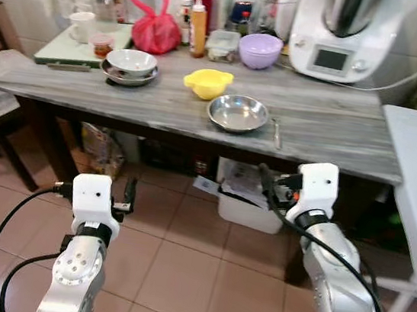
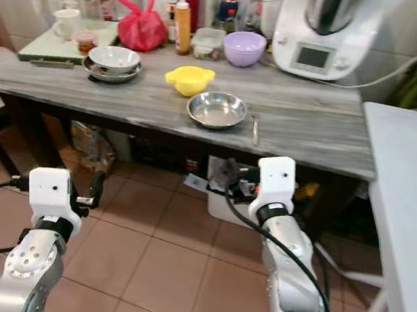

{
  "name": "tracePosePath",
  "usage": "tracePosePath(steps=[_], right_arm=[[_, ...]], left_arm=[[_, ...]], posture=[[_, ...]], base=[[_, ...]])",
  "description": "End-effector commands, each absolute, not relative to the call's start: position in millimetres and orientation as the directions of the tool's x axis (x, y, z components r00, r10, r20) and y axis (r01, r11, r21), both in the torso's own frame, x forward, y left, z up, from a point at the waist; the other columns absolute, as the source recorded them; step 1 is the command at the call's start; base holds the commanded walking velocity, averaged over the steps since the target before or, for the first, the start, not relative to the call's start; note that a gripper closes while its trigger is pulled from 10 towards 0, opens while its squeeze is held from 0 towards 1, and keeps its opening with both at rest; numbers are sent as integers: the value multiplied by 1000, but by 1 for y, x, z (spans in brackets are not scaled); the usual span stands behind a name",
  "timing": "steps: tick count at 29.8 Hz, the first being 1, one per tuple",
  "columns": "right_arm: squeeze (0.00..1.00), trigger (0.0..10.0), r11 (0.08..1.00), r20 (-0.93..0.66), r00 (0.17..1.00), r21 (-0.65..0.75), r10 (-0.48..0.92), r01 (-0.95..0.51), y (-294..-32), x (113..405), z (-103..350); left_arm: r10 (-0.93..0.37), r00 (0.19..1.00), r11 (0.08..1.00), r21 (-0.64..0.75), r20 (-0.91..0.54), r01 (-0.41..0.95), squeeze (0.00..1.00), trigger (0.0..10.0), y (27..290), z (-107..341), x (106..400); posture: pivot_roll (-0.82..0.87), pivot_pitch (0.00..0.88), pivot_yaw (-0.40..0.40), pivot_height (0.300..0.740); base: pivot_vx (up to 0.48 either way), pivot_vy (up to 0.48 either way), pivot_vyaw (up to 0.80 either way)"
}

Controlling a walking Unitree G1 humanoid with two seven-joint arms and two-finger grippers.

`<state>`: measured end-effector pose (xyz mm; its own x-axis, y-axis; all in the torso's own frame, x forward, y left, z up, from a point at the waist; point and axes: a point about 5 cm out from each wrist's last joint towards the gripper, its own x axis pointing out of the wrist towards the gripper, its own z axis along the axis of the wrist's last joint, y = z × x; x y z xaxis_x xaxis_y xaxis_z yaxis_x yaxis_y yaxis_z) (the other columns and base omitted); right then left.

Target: Setting the table

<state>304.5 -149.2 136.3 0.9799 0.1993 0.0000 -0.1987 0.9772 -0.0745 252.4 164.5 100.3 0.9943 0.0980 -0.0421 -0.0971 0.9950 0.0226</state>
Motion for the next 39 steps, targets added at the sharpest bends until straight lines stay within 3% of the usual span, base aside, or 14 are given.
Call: tracePosePath(steps=[1,25,39], right_arm=[[0,10000,973,23,975,-66,223,-221,-144,307,142],[0,10000,980,69,981,-97,181,-174,-155,304,151],[0,10000,980,114,976,-102,185,-174,-152,304,164]], left_arm=[[103,994,994,37,-35,-102,0,10000,169,103,254],[-14,1000,998,-56,26,15,0,10000,156,113,261],[-41,999,996,-82,24,43,0,10000,152,114,263]], posture=[[-102,26,44,740],[-133,32,52,740],[-145,33,57,740]], base=[[-281,0,0],[-23,0,0],[0,-342,-57]])
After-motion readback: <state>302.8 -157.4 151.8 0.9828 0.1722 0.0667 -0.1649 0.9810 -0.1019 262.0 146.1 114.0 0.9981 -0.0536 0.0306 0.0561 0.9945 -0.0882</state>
